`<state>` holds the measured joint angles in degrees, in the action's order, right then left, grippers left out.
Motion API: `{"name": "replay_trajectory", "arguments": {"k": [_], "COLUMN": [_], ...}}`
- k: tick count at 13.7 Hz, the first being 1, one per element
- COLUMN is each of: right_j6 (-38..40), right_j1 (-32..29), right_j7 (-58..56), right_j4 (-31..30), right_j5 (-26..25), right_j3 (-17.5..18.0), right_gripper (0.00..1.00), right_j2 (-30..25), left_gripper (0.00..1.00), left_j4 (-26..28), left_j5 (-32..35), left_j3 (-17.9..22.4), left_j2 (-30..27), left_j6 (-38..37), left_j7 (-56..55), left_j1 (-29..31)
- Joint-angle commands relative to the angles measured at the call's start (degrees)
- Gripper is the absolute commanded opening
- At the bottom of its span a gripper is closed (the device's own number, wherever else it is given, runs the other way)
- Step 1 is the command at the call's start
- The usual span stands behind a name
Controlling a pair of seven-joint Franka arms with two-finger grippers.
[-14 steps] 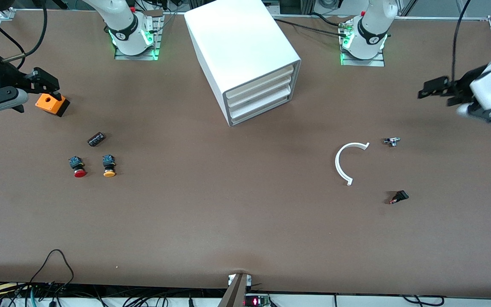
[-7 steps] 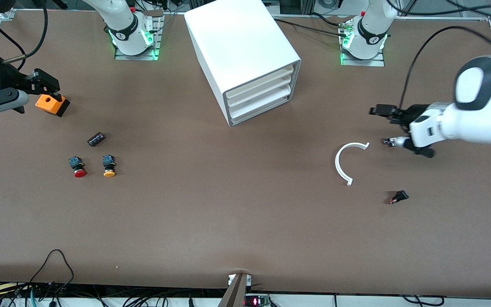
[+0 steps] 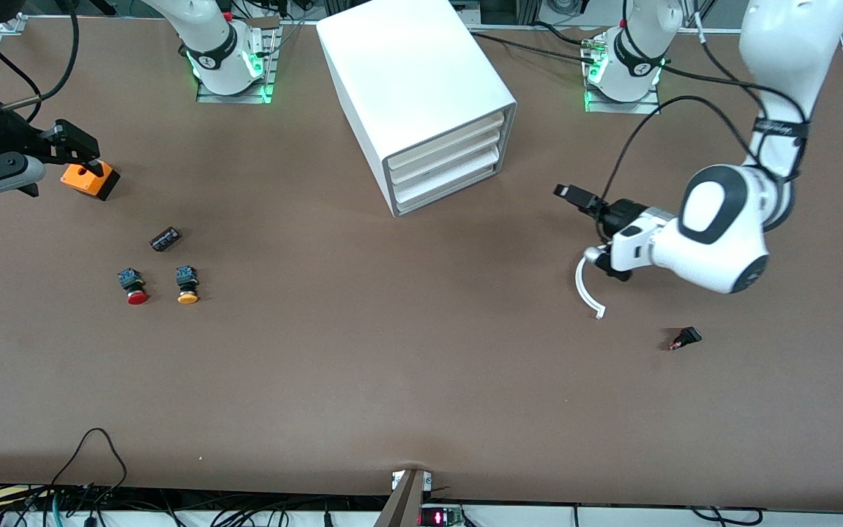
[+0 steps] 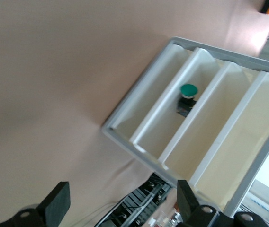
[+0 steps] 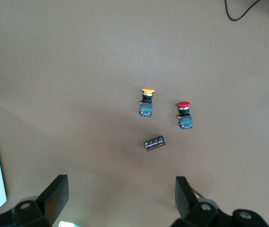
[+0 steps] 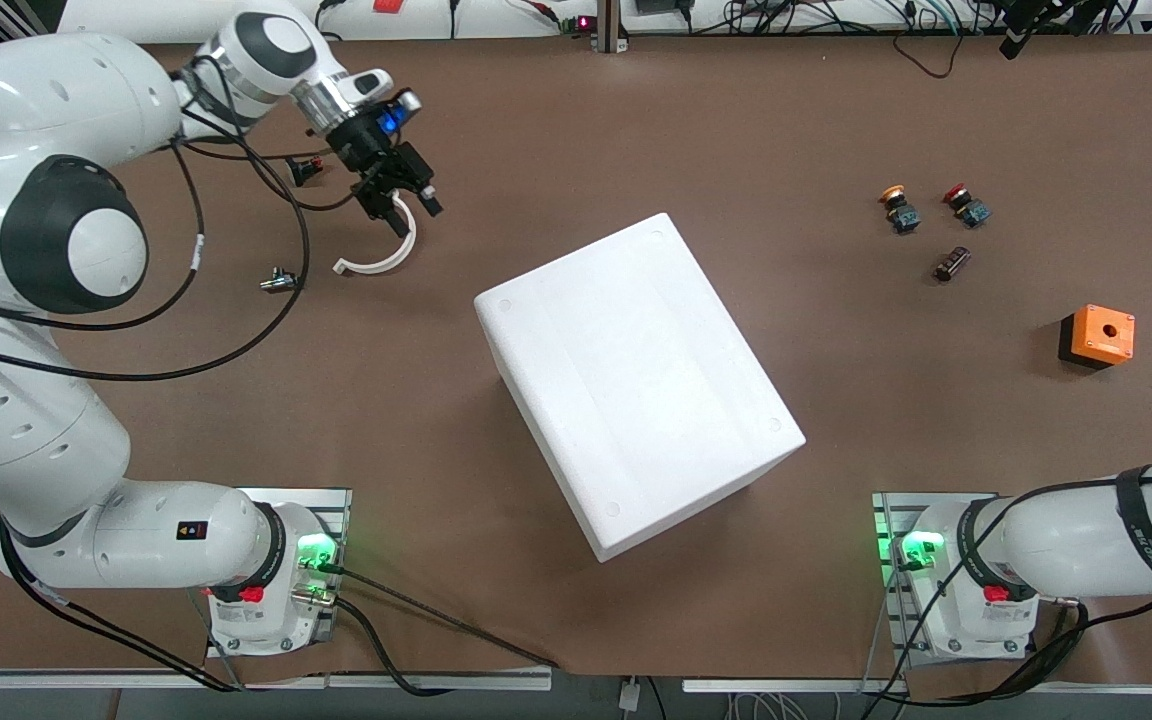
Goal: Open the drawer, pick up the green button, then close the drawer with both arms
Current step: 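Grasp the drawer handle with the left gripper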
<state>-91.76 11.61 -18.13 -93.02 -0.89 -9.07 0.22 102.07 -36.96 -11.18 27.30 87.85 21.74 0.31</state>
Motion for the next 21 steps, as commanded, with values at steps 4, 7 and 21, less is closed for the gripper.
{"name": "replay_trajectory", "arguments": {"k": [4, 7, 21], "right_j6": [-0.2, -0.2, -0.2], "right_j1": [-0.5, -0.5, -0.6], "right_j7": [-0.2, -0.2, -0.2], "right_j4": [1.4, 1.4, 1.4], "right_j5": [-0.7, -0.5, -0.4], "right_j3": [0.2, -0.3, -0.7], "right_gripper": [1.00, 1.00, 1.00], "right_j2": [0.8, 0.9, 0.9], "left_gripper": [0.95, 0.89, 0.51], "left_j4": [-1.6, -0.6, 2.2], "left_j5": [-7.5, -14.7, -28.3], "left_j3": [-5.8, -7.2, -9.2], "left_j2": [10.6, 14.9, 24.6], "left_j6": [6.7, 6.5, 7.7], "left_j7": [10.8, 17.9, 37.1], "left_j1": [-1.4, -1.5, -6.7]}}
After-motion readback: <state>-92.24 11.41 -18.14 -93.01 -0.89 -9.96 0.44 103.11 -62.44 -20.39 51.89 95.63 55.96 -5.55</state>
